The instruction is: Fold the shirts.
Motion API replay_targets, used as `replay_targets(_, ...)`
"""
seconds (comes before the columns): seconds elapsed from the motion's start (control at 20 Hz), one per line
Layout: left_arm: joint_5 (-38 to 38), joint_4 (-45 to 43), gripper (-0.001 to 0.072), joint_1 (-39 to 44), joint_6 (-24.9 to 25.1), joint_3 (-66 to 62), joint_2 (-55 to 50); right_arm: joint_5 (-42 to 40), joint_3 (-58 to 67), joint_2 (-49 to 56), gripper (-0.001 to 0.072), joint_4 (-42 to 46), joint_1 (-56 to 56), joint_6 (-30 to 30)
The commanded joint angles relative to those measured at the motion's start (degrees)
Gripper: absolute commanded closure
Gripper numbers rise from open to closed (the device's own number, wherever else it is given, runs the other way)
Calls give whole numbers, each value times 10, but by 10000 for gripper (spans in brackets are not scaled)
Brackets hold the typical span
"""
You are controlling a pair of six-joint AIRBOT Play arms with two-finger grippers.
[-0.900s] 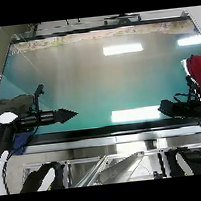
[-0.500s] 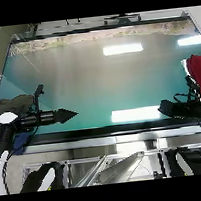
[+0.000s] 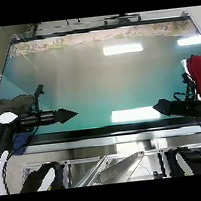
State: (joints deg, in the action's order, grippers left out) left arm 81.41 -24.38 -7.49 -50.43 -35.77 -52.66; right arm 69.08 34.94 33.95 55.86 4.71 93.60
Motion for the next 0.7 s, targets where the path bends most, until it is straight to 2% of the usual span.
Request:
replay_targets(0.0, -26, 3, 709, 0, 0, 0, 0, -12, 0, 0, 675, -12, 0, -24)
replay_targets(0.2, -64, -15, 712, -8, -13, -15, 0, -41, 0, 0, 675, -10, 0, -24)
replay_targets(0.25, -87, -50, 711, -27, -23, -39, 0, -50, 0, 1, 675, -7, 0, -27)
replay_targets(0.35, -155, -141, 709, -103, -75, -109, 0, -61, 0, 8, 674, -8, 0, -62)
replay_targets(0.4, -188, -170, 611, -151, -81, -144, 0, -62, 0, 15, 670, -6, 0, -69)
replay_targets(0.45, -223, -195, 356, -196, -81, -170, 0, -62, 0, 25, 667, -6, 0, -69)
replay_targets(0.5, -275, -224, 71, -242, -80, -190, -3, -61, 0, 36, 567, -6, 0, -69)
replay_targets(0.55, -317, -251, -5, -286, -82, -210, -15, -62, 0, 47, 292, -6, 0, -69)
replay_targets(0.6, -336, -269, -5, -329, -81, -228, -34, -63, 0, 61, 100, -7, 0, -68)
replay_targets(0.65, -340, -274, -5, -369, -81, -245, -59, -66, 0, 74, 91, -6, 0, -68)
